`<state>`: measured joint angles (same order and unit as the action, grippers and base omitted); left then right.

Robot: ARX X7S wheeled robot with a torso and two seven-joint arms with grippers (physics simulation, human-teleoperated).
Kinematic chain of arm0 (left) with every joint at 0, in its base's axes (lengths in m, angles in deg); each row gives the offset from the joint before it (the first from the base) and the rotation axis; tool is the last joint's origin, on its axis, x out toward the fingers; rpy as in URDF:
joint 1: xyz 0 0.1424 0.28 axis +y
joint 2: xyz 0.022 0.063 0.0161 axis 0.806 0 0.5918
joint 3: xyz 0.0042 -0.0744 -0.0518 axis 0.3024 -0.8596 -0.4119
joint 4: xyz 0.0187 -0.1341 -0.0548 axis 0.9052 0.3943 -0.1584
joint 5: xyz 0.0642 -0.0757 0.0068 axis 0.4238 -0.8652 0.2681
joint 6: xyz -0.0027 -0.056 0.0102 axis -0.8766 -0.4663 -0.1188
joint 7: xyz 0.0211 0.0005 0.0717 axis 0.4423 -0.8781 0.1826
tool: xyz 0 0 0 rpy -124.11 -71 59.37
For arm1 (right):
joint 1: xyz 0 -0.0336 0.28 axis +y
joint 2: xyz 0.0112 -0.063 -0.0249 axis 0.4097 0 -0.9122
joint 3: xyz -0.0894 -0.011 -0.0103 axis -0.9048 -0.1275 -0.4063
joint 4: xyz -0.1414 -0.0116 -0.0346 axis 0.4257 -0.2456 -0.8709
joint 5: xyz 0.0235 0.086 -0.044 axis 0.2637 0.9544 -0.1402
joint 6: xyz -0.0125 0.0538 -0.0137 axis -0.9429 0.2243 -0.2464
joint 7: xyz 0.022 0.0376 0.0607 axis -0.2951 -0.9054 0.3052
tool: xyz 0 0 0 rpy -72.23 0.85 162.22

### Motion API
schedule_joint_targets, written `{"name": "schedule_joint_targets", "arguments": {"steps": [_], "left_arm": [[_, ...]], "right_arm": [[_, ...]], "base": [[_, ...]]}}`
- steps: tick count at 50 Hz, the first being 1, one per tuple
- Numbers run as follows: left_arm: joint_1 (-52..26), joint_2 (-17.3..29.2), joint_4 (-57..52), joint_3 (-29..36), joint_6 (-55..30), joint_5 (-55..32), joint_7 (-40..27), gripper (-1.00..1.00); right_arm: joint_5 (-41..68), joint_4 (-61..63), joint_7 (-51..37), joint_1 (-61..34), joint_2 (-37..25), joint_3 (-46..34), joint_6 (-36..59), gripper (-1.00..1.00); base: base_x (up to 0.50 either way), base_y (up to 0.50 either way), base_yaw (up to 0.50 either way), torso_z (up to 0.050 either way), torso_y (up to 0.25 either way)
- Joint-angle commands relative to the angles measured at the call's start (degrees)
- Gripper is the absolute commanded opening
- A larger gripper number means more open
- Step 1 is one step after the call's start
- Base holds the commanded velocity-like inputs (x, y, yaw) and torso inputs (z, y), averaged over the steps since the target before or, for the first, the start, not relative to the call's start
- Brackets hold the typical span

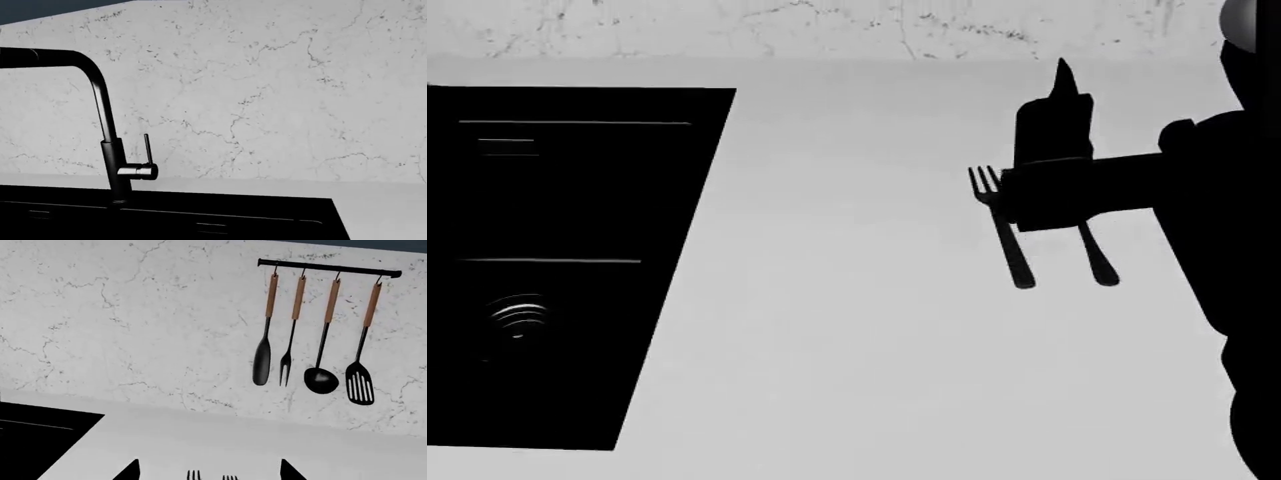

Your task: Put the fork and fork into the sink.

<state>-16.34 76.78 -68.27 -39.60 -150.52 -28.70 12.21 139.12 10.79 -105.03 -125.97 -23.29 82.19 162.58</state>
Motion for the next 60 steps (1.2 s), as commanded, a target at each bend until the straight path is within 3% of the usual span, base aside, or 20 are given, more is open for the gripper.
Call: {"name": "schedule_joint_targets", "arguments": {"steps": [1,30,60], "left_arm": [[-0.2,0.2,-0.6,-0.2,-0.8,-0.3,-0.1,1.0],[0.2,0.4,-1.0,-0.5,-1.1,-1.0,-0.5,1.0],[0.9,0.6,-0.1,-0.1,-0.3,-1.4,-0.7,1.0]], "right_arm": [[1.0,0.0,-0.1,-0.1,-0.4,-0.6,-1.1,1.0],[4.5,-0.7,-3.5,0.7,-0.4,0.1,-1.7,1.0],[4.5,-2.0,-2.9,1.9,-1.2,-1.4,-4.9,1.0]], "base": [[0.49,-0.11,0.0,0.0,0.0],[0.23,-0.03,0.0,0.0,0.0],[0.06,0.0,0.0,0.0,0.0]]}}
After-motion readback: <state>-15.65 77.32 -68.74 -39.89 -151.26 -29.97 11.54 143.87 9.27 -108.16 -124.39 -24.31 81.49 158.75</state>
